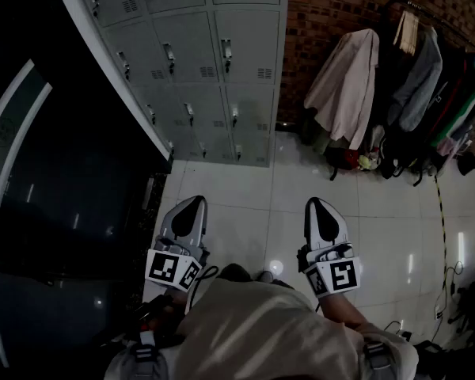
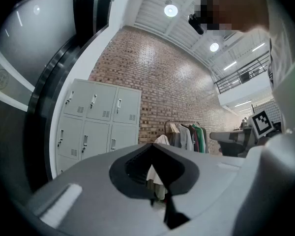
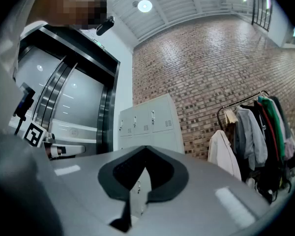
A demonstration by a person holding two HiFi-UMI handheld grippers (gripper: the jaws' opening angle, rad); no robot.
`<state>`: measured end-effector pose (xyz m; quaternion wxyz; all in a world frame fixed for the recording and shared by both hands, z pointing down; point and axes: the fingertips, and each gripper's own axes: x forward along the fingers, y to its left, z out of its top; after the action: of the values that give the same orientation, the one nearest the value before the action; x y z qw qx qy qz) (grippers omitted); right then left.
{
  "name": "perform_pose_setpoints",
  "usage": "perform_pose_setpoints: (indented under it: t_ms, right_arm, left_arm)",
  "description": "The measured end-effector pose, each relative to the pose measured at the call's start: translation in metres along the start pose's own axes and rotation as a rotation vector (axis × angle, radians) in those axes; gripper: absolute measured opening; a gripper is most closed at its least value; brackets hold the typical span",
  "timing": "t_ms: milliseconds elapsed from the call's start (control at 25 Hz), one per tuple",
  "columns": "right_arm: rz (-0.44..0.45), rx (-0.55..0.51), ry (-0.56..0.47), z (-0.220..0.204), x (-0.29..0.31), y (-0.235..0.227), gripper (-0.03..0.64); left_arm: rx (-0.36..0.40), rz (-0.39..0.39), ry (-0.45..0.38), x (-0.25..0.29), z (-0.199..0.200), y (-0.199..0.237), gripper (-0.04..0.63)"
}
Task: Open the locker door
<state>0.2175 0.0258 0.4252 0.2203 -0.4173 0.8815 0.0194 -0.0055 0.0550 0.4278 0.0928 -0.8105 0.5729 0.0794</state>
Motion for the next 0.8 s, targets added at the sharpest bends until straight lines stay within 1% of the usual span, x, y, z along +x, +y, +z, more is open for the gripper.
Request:
perform_pose_setpoints:
  t_ms: [80, 200, 240, 400, 520, 640, 760, 800]
  right_arm:
    - [0.011, -0.015, 0.021, -0.001, 0.001, -0.003, 0.000]
    - [0.037, -0.074, 0.134, -0.025, -0.003, -0.011, 0.000]
    - [0.040, -0.081, 0.147, -0.028, -0.003, -0.013, 0.000]
    - [0.029, -0.037, 0.099, -0.019, 0.011, -0.016, 0.000]
    - [0.025, -0.053, 0.123, -0.033, 0.023, -0.025, 0.000]
    - [0.026, -0.079, 0.146, -0.052, 0.043, -0.029, 0.000]
    - [0.016, -0.024, 0.092, -0.050, 0.075, -0.025, 0.000]
    - [0.016, -0.023, 0.094, -0.055, 0.085, -0.026, 0.001]
  left_arm:
    - [-0.004, 0.006, -0.003, 0.002, -0.004, -0.001, 0.032]
    - [-0.010, 0.017, -0.001, 0.006, -0.011, 0.003, 0.032]
    - [-0.012, 0.021, 0.001, 0.008, -0.013, 0.005, 0.032]
    - [-0.011, 0.022, 0.003, 0.018, -0.018, 0.010, 0.032]
    - [-0.012, 0.012, 0.001, 0.031, -0.025, 0.020, 0.032]
    - [-0.021, 0.008, 0.006, 0.046, -0.038, 0.041, 0.032]
    - [-0.029, 0.006, 0.006, 0.061, -0.046, 0.065, 0.032]
    - [-0.030, 0.004, 0.003, 0.068, -0.047, 0.073, 0.032]
